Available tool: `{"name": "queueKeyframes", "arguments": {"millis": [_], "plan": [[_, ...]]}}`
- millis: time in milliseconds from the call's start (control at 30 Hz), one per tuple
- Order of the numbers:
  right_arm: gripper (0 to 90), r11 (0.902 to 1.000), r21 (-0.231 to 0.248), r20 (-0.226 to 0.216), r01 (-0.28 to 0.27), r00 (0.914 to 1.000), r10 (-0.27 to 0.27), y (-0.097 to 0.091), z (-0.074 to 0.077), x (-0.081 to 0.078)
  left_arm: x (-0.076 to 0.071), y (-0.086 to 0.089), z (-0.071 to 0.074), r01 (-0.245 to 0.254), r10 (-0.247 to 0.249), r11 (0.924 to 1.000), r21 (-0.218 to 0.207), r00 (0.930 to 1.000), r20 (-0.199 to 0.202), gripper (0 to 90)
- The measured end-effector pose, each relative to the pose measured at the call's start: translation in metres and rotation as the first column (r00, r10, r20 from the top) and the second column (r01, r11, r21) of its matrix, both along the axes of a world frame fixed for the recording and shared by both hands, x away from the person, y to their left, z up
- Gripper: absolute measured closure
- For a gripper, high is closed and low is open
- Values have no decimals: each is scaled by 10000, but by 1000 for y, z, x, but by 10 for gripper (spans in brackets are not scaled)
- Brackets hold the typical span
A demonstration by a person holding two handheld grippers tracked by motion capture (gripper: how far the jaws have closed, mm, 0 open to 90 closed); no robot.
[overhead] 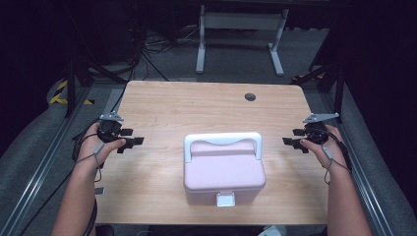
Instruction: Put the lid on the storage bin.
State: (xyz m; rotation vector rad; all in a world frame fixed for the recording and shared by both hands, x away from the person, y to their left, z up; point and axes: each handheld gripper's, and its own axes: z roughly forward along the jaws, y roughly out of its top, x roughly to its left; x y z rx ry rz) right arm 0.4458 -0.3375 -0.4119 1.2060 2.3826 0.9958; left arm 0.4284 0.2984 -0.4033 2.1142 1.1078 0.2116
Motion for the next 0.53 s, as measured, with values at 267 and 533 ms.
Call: {"name": "queueKeyframes", "arguments": {"millis": [267,533], "plan": [[353,9992,-387,-553,90,9984,-112,3,-16,4,3,-8,-5,217,-213,9997,120,9993,-316,339],[354,9992,-402,-634,48,9980,-74,4,-18,4,4,-10,-4,459,-462,9988,-194,9988,-172,355]]}}
